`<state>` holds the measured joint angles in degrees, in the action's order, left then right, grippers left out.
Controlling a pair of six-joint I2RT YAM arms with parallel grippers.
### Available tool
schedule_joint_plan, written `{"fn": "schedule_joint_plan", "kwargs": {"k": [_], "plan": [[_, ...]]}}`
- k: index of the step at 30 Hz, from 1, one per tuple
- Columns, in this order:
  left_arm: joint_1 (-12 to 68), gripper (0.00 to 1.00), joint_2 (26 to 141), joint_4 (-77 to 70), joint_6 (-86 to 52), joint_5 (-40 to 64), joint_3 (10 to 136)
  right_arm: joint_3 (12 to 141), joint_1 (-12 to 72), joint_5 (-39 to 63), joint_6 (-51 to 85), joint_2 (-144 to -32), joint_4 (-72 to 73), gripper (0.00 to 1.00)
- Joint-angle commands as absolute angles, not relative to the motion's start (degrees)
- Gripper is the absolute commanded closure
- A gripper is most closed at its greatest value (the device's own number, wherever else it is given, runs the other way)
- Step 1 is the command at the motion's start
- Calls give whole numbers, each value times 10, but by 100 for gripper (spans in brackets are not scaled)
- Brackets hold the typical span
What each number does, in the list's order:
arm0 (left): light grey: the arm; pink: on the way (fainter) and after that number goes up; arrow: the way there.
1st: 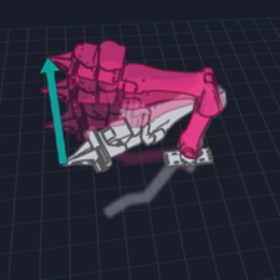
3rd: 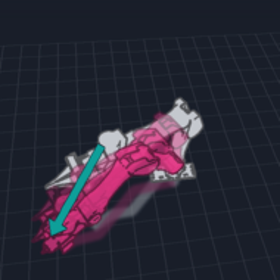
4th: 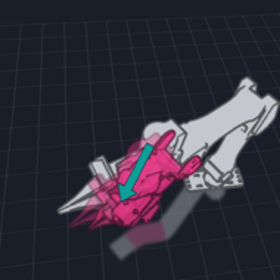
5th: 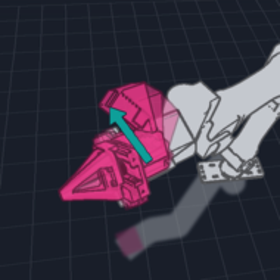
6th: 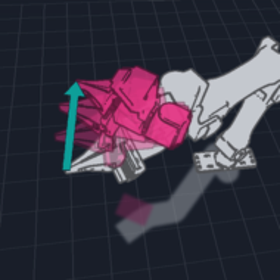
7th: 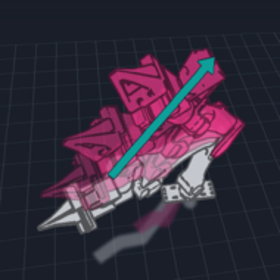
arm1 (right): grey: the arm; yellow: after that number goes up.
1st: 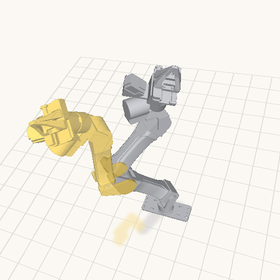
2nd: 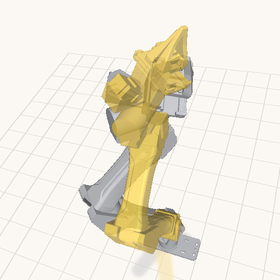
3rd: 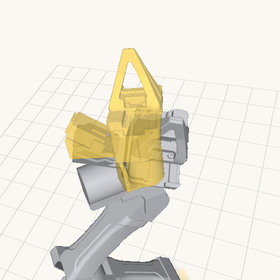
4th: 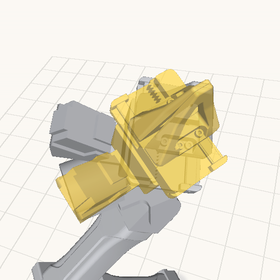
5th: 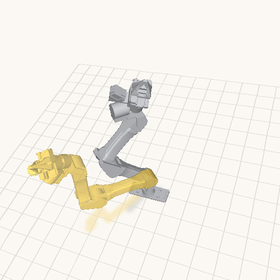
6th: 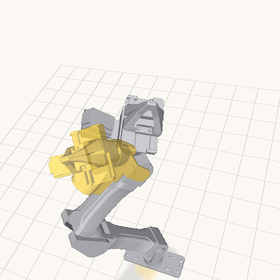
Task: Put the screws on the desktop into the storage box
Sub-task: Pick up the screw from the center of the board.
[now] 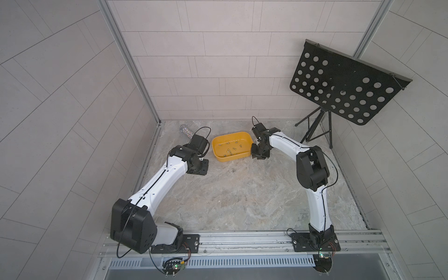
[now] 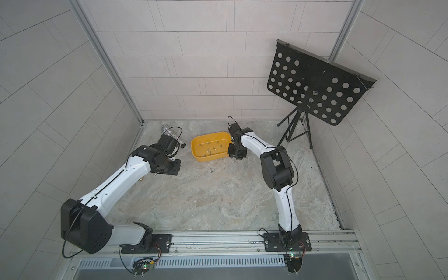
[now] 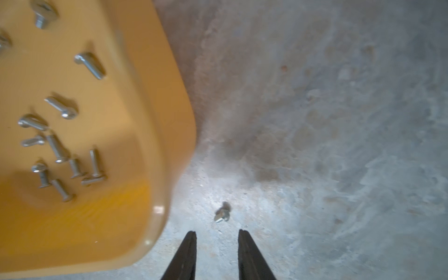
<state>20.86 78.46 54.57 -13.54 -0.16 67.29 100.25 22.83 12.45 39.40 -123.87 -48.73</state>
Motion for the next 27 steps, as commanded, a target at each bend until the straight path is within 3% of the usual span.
{"fn": "schedule_joint_plan", "kwargs": {"k": [1, 27], "plan": [[207, 59, 786, 539, -141, 0, 664, 972, 229, 87, 380, -1205, -513, 66], [207, 59, 791, 538, -141, -2, 661, 1087, 239, 102, 352, -1307, -546, 65]]}}
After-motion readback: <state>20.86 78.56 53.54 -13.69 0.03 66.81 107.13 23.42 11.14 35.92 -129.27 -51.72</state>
